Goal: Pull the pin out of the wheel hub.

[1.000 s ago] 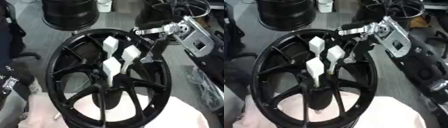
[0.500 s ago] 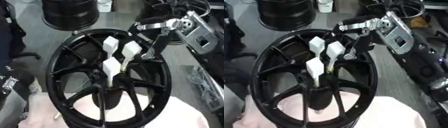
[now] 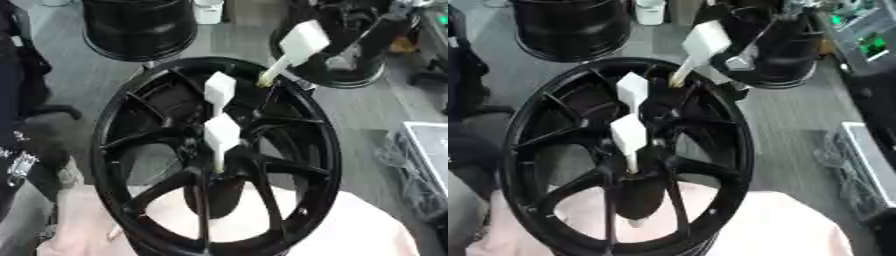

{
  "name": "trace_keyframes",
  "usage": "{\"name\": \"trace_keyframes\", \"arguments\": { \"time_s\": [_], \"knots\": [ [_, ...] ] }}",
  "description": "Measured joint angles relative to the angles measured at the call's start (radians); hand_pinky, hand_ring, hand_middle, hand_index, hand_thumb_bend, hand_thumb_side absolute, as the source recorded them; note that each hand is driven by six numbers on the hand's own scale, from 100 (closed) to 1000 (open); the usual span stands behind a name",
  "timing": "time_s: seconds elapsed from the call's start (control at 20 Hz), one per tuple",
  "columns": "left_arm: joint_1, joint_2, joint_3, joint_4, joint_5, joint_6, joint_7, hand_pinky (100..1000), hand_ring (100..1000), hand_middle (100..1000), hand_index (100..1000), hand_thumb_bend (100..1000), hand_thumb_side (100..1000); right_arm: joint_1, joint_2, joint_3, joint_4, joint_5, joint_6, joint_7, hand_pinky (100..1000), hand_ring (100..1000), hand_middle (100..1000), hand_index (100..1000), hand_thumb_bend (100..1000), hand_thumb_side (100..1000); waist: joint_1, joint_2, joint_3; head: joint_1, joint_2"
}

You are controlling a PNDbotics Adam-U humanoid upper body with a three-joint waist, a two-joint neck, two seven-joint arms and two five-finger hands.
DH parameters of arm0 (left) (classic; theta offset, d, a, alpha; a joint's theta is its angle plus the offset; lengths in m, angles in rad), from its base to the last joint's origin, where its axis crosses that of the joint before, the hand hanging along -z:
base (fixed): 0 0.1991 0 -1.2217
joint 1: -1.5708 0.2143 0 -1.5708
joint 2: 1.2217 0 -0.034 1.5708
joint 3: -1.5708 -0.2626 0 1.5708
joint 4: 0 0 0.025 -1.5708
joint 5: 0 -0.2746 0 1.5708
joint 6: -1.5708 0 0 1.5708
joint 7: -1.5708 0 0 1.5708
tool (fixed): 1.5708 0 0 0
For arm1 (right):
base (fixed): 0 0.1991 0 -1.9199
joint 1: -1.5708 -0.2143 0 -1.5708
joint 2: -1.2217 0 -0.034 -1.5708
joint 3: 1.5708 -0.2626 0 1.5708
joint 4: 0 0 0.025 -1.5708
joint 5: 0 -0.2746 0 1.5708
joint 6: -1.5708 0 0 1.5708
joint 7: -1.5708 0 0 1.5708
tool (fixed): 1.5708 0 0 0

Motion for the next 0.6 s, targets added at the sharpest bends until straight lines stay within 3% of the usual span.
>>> {"name": "trace_keyframes", "arguments": {
  "time_s": [0.15, 0.3, 0.5, 0.6],
  "knots": [
    [0.001, 0.0, 0.006, 0.0, 0.0, 0.0, 0.007, 661, 727, 709, 798, 527, 717, 0.161, -0.054, -0.161, -0.044, 0.022, 0.042, -0.152, 743, 745, 601, 635, 152, 115, 0.014, 0.0, -0.019, 0.008, 0.001],
    [0.002, -0.001, 0.012, 0.0, 0.0, 0.0, 0.014, 661, 726, 709, 798, 526, 717, 0.324, -0.059, -0.318, -0.047, 0.055, 0.105, -0.31, 721, 736, 610, 665, 174, 129, 0.02, 0.0, -0.035, 0.015, 0.001],
    [0.004, -0.001, 0.019, 0.0, 0.0, 0.003, 0.023, 661, 726, 708, 798, 526, 719, 0.521, -0.012, -0.488, 0.031, 0.111, 0.222, -0.527, 717, 776, 800, 932, 268, 248, 0.026, 0.001, -0.056, 0.02, 0.001],
    [0.004, -0.001, 0.019, 0.0, 0.0, 0.003, 0.026, 660, 725, 706, 797, 525, 719, 0.591, 0.028, -0.54, 0.123, 0.123, 0.307, -0.627, 738, 799, 858, 985, 291, 343, 0.028, 0.001, -0.065, 0.021, 0.001]
  ]
}}
